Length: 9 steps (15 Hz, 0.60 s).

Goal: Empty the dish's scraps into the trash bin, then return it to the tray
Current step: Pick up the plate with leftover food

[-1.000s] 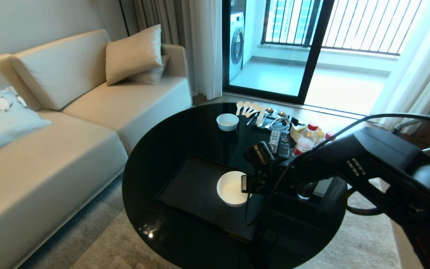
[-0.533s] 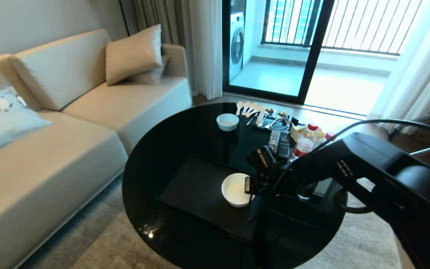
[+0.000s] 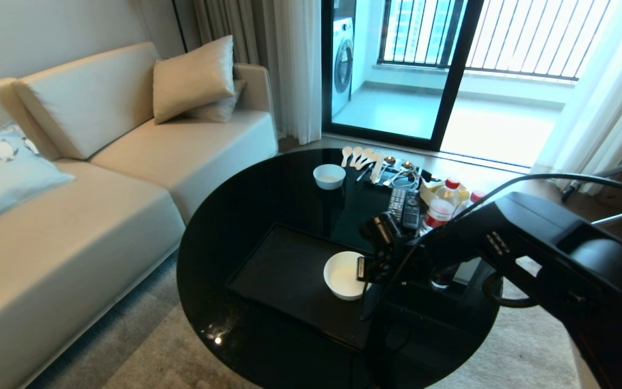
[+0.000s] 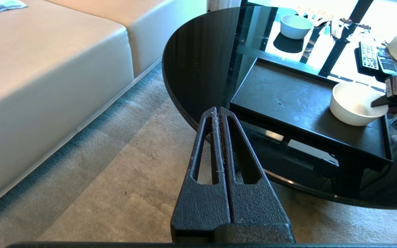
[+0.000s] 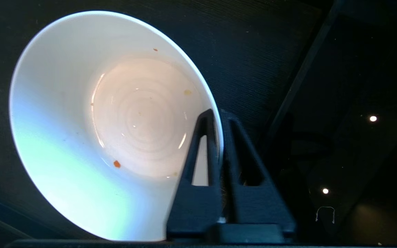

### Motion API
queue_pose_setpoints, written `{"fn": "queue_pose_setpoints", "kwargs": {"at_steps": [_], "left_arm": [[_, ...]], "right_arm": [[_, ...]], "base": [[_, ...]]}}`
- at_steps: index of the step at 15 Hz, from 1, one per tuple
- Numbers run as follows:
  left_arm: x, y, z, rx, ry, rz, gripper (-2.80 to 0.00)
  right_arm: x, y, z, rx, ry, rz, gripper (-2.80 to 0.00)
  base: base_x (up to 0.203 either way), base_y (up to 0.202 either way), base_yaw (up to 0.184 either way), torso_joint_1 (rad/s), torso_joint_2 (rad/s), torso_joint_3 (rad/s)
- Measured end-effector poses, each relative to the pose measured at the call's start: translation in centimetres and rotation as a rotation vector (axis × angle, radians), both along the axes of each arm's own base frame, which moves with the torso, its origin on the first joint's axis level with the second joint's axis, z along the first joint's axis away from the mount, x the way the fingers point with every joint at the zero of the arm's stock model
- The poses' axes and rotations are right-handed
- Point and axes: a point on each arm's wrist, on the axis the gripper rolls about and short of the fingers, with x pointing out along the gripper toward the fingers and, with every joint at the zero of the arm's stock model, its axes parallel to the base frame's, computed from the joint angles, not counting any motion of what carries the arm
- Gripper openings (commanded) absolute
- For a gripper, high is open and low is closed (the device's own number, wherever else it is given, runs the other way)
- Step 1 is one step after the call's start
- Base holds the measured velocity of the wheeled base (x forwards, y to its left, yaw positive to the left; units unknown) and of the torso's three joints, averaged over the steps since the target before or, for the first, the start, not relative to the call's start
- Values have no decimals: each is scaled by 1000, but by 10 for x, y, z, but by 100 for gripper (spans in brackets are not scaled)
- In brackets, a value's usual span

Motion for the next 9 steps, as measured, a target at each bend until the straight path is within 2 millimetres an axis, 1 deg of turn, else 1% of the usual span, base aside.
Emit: {"fn": "queue_pose_setpoints", "kwargs": {"at_steps": [6,9], "left_arm": [[0,0,0,0,0,0,-280],[0,0,0,0,0,0,-280]], "right_arm": [[-2,-1,4,1,-7,-1,0],[-1,-4,13,8,-26,-8,0]], "base": [[0,0,0,0,0,0],[0,0,0,0,0,0]]}}
